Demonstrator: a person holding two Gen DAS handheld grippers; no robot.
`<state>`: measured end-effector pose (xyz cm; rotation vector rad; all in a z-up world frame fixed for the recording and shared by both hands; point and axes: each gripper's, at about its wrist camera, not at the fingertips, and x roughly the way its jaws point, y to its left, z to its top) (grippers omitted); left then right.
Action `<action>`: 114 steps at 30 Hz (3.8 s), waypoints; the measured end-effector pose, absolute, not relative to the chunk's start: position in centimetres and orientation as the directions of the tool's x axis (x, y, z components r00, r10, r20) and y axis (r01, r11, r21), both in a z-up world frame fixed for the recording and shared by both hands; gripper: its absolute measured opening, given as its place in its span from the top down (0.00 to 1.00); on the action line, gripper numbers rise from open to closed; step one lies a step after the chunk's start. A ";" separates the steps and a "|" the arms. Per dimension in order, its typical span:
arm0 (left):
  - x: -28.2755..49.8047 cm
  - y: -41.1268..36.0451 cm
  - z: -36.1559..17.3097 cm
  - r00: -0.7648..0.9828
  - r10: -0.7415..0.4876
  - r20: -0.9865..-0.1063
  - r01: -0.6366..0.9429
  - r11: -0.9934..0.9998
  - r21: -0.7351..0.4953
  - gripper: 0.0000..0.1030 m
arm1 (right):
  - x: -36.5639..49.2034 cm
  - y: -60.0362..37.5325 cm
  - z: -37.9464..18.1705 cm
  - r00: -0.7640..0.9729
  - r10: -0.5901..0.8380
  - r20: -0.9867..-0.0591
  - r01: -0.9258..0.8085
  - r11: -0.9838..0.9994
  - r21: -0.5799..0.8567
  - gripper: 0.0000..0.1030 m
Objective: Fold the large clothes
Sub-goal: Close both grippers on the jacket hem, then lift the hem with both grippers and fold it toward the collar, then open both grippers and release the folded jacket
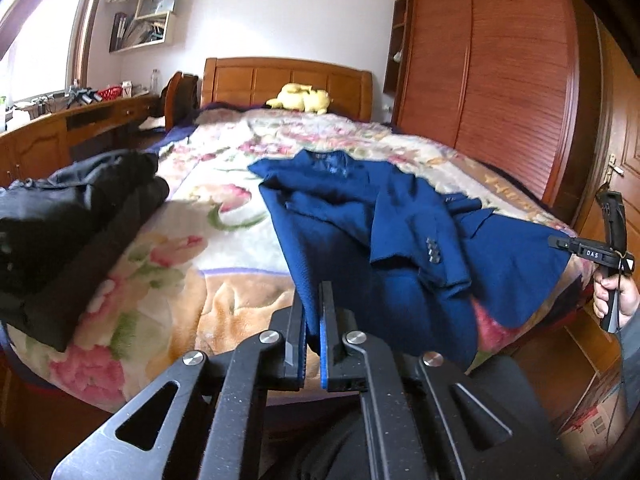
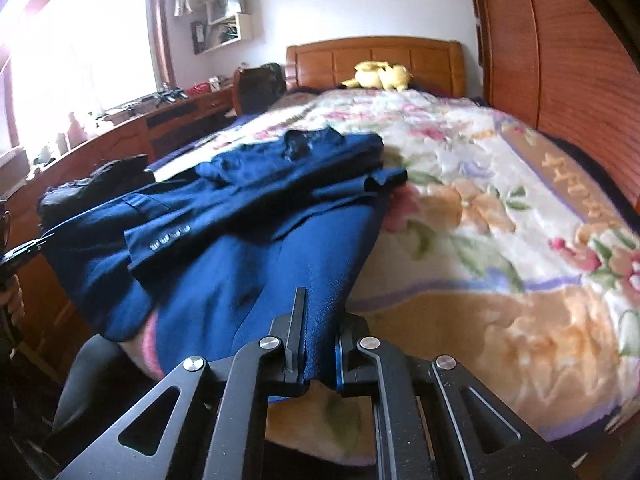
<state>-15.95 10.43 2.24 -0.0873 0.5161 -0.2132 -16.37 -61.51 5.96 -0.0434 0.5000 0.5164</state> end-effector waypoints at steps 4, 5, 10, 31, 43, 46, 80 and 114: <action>-17.3 10.1 4.3 0.867 -0.232 -0.441 0.200 0.972 -0.120 0.95 | -18.5 -62.2 7.2 0.766 0.478 -0.430 -0.499 0.864 0.071 0.91; -17.7 9.8 4.8 0.872 -0.231 -0.432 0.205 0.973 -0.107 0.95 | -18.8 -62.5 7.3 0.767 0.483 -0.421 -0.505 0.860 0.067 0.91; -19.2 9.1 7.7 0.897 -0.241 -0.371 0.231 0.970 -0.071 0.95 | -19.6 -63.2 8.6 0.779 0.501 -0.378 -0.527 0.849 0.039 0.91; -16.3 7.6 13.6 0.934 -0.246 -0.259 0.261 0.965 0.028 0.95 | -16.8 -64.3 11.6 0.817 0.512 -0.266 -0.533 0.846 -0.012 0.91; -6.2 8.1 9.9 0.915 -0.219 -0.339 0.243 0.970 0.028 0.95 | -4.5 -59.2 10.7 0.817 0.468 -0.336 -0.497 0.868 0.002 0.91; -3.6 8.4 9.1 0.911 -0.208 -0.357 0.232 0.972 0.026 0.95 | -1.1 -57.2 10.8 0.813 0.461 -0.356 -0.500 0.866 -0.018 0.91; 22.2 10.3 7.9 0.917 0.069 -0.393 -0.003 0.986 0.165 0.95 | 27.4 -47.6 12.3 0.880 0.267 -0.393 -0.340 0.932 -0.127 0.91; 9.9 9.1 1.9 0.778 -0.062 -0.625 0.169 0.979 0.113 0.31 | 14.7 -50.8 9.2 0.774 0.335 -0.537 -0.445 0.891 -0.085 0.20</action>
